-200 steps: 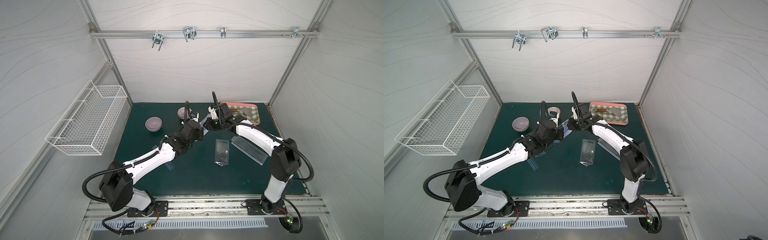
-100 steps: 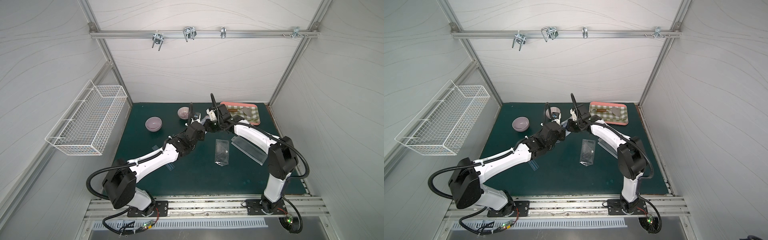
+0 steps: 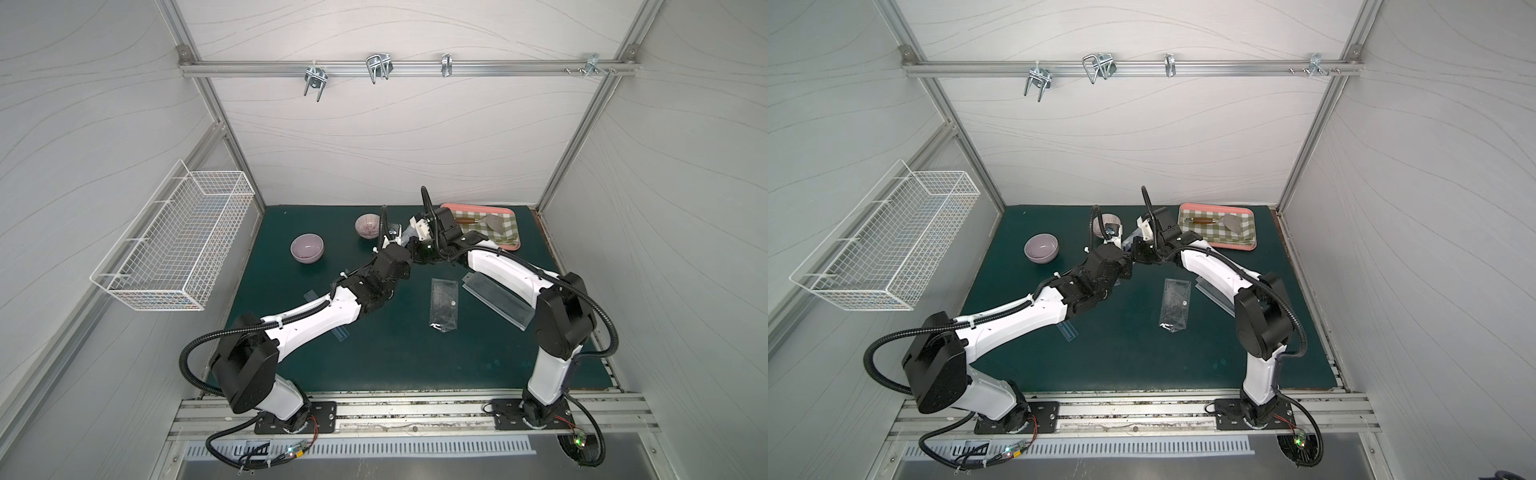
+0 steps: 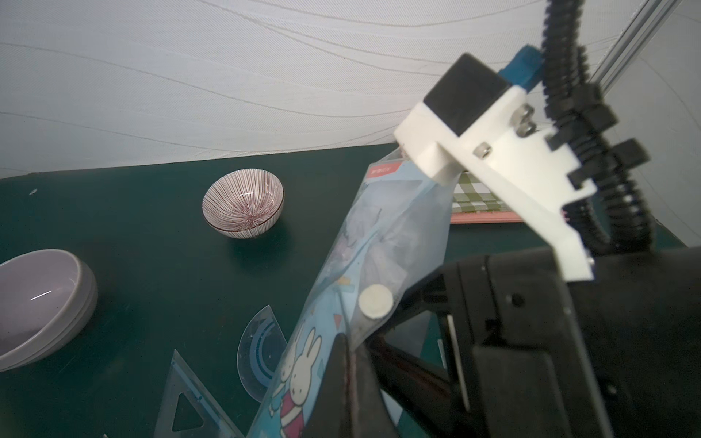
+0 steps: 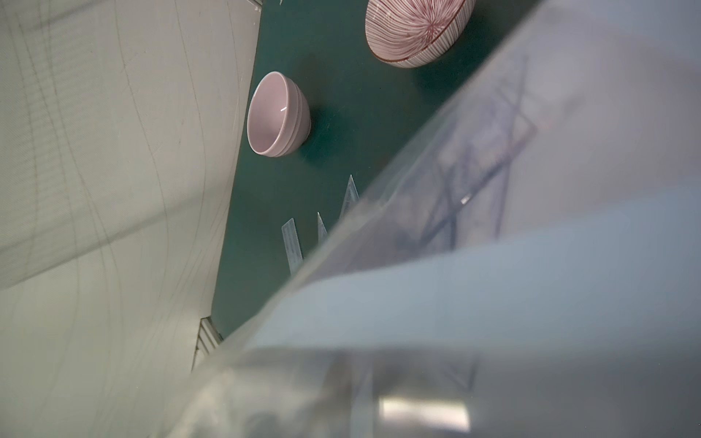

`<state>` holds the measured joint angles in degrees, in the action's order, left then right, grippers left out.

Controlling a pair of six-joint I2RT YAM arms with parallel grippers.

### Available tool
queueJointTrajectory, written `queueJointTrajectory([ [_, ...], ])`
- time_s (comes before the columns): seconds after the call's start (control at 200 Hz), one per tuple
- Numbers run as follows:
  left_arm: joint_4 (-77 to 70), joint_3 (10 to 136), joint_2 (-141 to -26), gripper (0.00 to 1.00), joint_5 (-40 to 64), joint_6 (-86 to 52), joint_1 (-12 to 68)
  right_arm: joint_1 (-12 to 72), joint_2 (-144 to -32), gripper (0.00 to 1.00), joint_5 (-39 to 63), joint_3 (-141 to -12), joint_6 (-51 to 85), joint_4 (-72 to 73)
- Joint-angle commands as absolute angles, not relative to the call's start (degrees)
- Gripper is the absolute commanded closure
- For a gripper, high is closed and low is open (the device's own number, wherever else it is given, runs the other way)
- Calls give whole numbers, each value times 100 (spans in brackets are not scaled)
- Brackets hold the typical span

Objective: Open the ruler set and take out the ruler
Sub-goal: Take out the ruler from the ruler set bag.

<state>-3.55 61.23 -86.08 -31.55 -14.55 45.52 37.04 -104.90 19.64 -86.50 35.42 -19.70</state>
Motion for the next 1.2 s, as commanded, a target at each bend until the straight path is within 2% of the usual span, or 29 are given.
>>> queueJointTrajectory([
  [0.0, -818, 6161, -8647, 100, -3383, -1446, 4583, 3673, -10498, 93, 2037, -8554, 3669, -1889],
  [0.125, -823, 6179, -8733, 100, -3445, -1428, 4578, 3608, -10427, 96, 1977, -8493, 3690, -1881],
  [0.75, -967, 6801, -9643, 100, -3572, -1319, 4537, 3208, -9502, 97, 1290, -8397, 3279, -2605],
  [0.975, -674, 6682, -9508, 100, -3327, -1620, 4066, 2915, -8979, 97, 1268, -8185, 3162, -2750],
  [1.195, -433, 6502, -9166, 100, -3088, -1580, 3583, 2615, -8771, 97, 1898, -8112, 3139, -2785],
])
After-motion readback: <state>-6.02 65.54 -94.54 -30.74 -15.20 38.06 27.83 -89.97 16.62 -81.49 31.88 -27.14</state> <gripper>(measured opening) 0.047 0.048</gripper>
